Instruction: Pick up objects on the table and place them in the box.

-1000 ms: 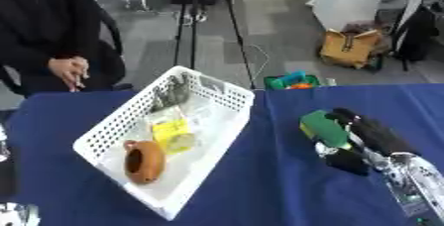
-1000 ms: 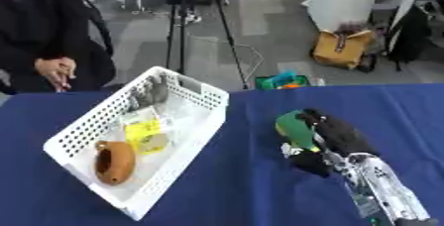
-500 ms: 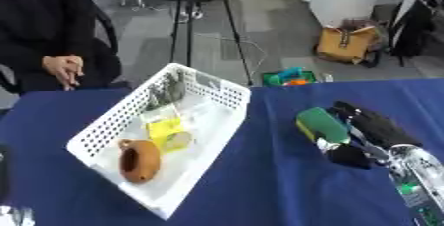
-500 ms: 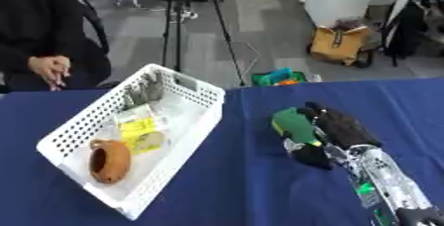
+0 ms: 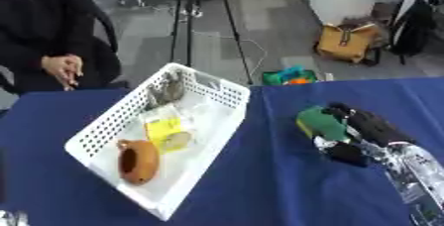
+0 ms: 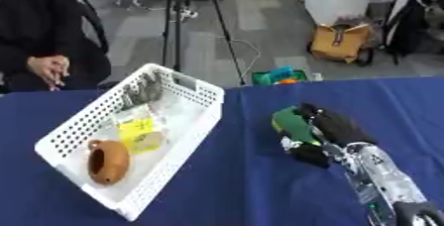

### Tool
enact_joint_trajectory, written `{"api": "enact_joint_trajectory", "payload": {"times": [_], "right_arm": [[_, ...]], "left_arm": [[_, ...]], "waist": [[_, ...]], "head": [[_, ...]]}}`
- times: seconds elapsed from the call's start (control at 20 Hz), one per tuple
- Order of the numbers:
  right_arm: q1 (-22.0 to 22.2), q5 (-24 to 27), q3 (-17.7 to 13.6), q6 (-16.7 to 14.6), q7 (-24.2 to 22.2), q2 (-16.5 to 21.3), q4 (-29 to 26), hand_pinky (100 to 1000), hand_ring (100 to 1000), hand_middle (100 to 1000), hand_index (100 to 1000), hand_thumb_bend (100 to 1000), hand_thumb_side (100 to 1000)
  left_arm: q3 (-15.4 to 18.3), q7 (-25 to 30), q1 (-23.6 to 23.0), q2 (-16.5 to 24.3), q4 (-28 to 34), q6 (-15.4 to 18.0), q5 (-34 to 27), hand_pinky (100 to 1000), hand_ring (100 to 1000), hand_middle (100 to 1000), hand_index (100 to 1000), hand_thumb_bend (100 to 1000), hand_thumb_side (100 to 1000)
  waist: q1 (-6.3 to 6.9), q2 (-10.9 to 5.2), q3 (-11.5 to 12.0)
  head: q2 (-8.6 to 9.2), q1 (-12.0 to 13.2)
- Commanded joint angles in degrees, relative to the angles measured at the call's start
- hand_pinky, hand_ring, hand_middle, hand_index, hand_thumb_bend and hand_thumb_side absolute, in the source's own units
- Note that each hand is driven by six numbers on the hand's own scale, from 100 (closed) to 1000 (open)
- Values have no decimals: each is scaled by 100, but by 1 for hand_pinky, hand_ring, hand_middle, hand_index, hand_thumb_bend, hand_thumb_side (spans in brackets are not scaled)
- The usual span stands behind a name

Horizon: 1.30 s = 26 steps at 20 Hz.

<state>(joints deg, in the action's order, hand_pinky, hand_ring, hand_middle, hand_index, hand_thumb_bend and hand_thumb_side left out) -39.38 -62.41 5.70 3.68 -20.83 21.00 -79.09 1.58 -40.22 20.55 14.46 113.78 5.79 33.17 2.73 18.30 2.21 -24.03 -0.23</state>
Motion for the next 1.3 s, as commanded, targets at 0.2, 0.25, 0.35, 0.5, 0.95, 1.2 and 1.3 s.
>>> {"api": "enact_joint_trajectory", "payload": {"times": [0.2,0.25,0.35,0.5,0.95,1.2,1.3], "right_arm": [[-166,10,19,-64,39,188,74,918,964,1000,1000,192,931],[-180,-20,22,-69,33,197,100,924,969,1000,1000,200,930],[-205,-79,27,-82,21,210,155,929,973,1000,1000,203,934],[-234,-130,33,-119,2,230,233,931,974,1000,1000,203,935],[-310,-350,53,-258,93,368,429,954,989,1000,1000,214,935],[-336,-579,61,-338,138,460,515,960,991,1000,1000,213,937],[-341,-618,50,-354,151,481,542,958,985,1000,1000,208,939]], "left_arm": [[-17,-20,76,32,82,16,-37,758,683,816,757,100,952],[-19,-19,79,29,82,17,-40,758,683,816,757,100,951],[-22,-17,84,26,82,20,-44,758,683,815,757,100,950],[-21,-21,91,24,82,18,-52,758,683,815,757,100,949],[-30,-15,101,12,82,12,-69,757,680,813,756,100,944],[-36,-15,105,10,82,5,-79,756,678,812,756,100,944],[-38,-18,111,8,82,4,-84,756,678,812,756,100,943]], "waist": [[-5,-64,33],[-5,-59,38],[-2,-52,49],[8,-41,69],[39,4,120],[52,41,151],[59,51,156]], "head": [[68,-34],[71,-39],[78,-46],[84,-55],[122,-115],[146,-136],[163,-153]]}}
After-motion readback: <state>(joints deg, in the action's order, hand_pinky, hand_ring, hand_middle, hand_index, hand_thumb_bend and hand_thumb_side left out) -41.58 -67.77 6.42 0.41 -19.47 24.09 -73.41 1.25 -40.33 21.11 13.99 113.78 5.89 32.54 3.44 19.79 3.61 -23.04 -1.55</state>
